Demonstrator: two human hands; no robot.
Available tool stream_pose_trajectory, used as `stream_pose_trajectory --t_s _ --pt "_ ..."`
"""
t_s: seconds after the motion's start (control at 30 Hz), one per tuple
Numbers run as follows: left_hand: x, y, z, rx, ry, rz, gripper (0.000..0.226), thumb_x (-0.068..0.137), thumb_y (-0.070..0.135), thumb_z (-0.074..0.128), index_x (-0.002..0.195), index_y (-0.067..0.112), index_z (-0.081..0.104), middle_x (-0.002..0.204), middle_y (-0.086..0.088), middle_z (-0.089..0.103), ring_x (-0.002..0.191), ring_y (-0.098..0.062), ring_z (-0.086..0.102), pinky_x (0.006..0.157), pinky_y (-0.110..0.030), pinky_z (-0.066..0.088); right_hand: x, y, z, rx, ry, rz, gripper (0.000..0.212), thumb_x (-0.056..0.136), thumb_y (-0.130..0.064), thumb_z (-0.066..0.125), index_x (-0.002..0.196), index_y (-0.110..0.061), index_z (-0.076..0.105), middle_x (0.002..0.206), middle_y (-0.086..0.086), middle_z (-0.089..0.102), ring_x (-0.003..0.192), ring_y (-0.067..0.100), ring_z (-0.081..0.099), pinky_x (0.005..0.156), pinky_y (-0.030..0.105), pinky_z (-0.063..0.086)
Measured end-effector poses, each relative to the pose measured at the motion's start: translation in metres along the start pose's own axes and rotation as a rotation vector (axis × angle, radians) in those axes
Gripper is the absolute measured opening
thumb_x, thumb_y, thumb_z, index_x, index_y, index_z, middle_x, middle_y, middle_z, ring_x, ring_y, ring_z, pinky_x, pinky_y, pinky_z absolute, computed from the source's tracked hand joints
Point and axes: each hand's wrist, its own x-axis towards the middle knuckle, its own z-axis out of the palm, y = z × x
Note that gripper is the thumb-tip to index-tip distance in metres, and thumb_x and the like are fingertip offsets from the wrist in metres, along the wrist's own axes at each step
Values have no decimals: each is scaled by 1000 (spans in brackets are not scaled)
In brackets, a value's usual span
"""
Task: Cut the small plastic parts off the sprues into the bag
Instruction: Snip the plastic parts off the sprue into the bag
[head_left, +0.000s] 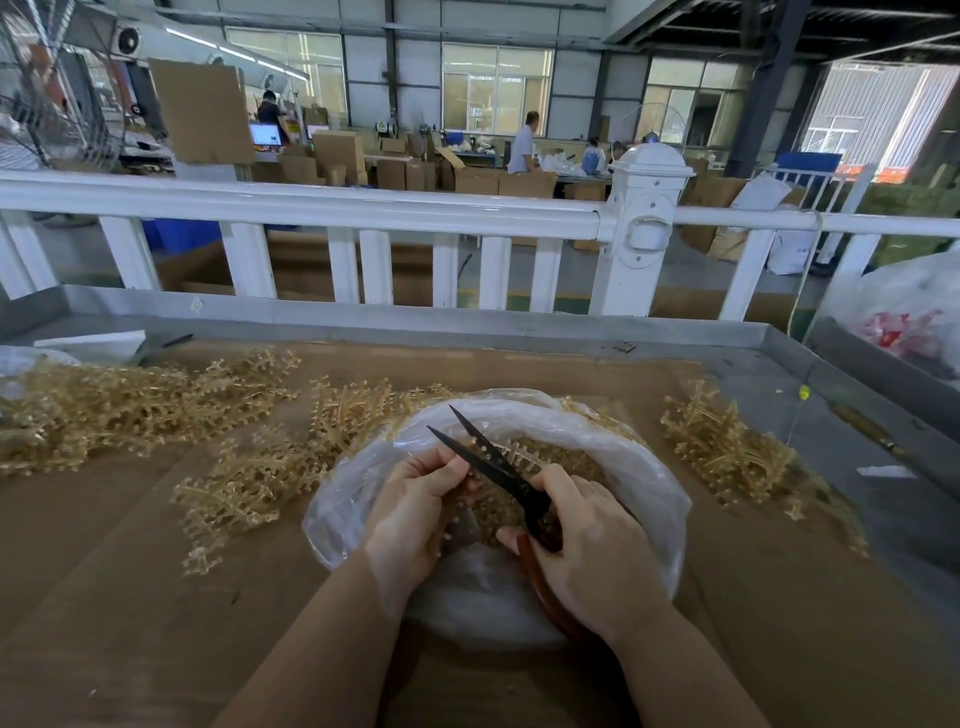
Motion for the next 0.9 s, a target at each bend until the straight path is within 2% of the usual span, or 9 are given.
stream_pose_trajectory --t_s 0.2,0.37,0.53,0.67,0.8,0.9 --pt "4 -1 -2 -2 20 -17 11 90 -4 52 86 1 62 68 -14 71 59 -21 70 49 -26 54 1 1 0 15 -49 -14 51 83 -54 60 113 -14 57 95 -2 64 88 15 60 75 24 49" --pt "6 -3 -3 -26 -6 -32 5 84 -2 58 84 2 61 75 -17 72 65 -25 71 53 -29 56 3 0 -1 35 -45 -24 44 83 -44 67 111 -11 58 91 0 66 81 15 62 69 20 48" --pt "5 -1 -3 -21 -12 -50 5 85 -1 58 88 0 63 78 -19 72 67 -27 72 54 -31 56 4 0 -1 27 -52 -37 47 85 -46 64 116 -12 55 93 1 66 81 15 63 69 26 53" --pt "3 0 -2 -21 -22 -52 6 86 -1 58 85 0 64 76 -18 72 66 -26 71 54 -31 57 4 1 0 29 -61 -43 46 87 -46 63 117 -13 53 92 -2 65 78 11 61 67 21 51" --pt "3 0 -2 -29 -14 -48 6 86 -1 58 84 0 63 72 -17 72 61 -25 71 50 -30 56 4 2 2 32 -69 -47 48 88 -49 59 120 -15 50 95 -2 66 81 10 63 70 23 54" --pt "3 -1 -2 -26 -4 -45 11 87 -1 58 79 2 64 70 -16 71 58 -23 70 46 -28 54 4 2 2 25 -71 -44 45 87 -52 58 115 -18 49 91 -4 66 78 9 63 68 21 53"
